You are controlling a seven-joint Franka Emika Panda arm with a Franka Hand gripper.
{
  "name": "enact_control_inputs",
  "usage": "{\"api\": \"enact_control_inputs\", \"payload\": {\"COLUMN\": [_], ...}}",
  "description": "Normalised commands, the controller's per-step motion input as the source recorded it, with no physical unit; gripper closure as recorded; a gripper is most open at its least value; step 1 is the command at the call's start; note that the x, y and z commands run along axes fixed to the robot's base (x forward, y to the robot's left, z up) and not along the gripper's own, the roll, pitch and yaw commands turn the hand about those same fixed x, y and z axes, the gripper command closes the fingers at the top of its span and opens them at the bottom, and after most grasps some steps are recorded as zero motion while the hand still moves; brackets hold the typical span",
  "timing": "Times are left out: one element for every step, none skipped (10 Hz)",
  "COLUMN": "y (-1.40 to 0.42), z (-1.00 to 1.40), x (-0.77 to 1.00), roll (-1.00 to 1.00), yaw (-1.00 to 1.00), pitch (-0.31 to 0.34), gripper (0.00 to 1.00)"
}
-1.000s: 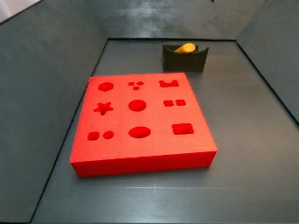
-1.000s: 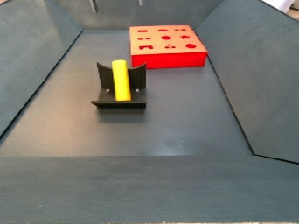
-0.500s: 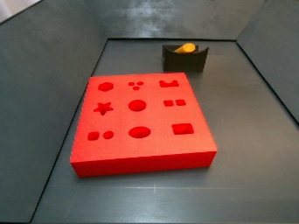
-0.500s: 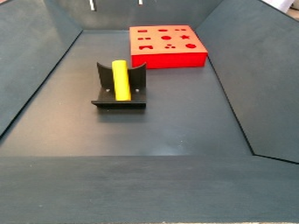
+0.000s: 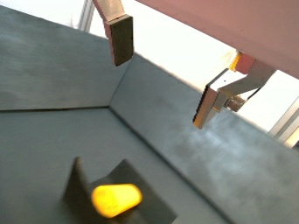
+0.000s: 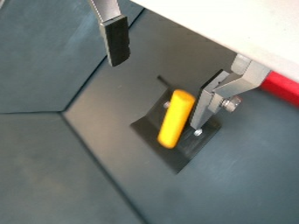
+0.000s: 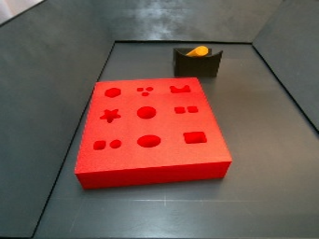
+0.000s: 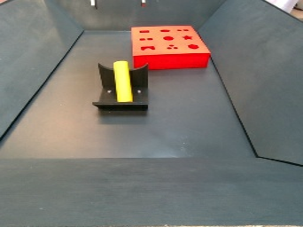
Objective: Pick up the oval object. Move up. Place the oval object on the fixture. Regrasp the oval object. Move to above the board. Insert the oval object.
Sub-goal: Regrasp the oval object.
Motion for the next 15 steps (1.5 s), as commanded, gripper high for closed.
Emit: {"api": "enact_control_inputs", "payload": {"y": [-0.03,-0.04,-0.04,-0.04,-0.03,-0.03,0.07,0.07,0.06,0.06,0.06,0.06,0.05,0.05,0.04], "z": [-0.01,-0.01,-0.01,-0.02,-0.01,-0.01,-1.00,-1.00,-1.00,-1.00,-1.00,-1.00,-1.00,-1.00,-1.00], "x": [0.07,0.08,0.09,0.09,0.09,0.08,0.03,0.03,0.05,0.06,0.07,0.07,0.08,0.09,0.10], "roll": [1.00,0.89,0.69,0.43,0.34,0.22,0.19,0.16,0.13,0.11,0.08,0.07,0.07,0.07,0.07], "yaw": [0.03,0.04,0.06,0.08,0.10,0.12,0.13,0.15,0.15,0.15,0.14,0.13,0.10,0.08,0.04], "pitch": [0.064,0.104,0.121,0.131,0.128,0.107,0.114,0.089,0.041,0.012,-0.018,-0.050,-0.087,-0.103,-0.110], "gripper": [0.00,0.00,0.00,0.00,0.00,0.00,0.00,0.00,0.00,0.00,0.00,0.00,0.00,0.00,0.00]}}
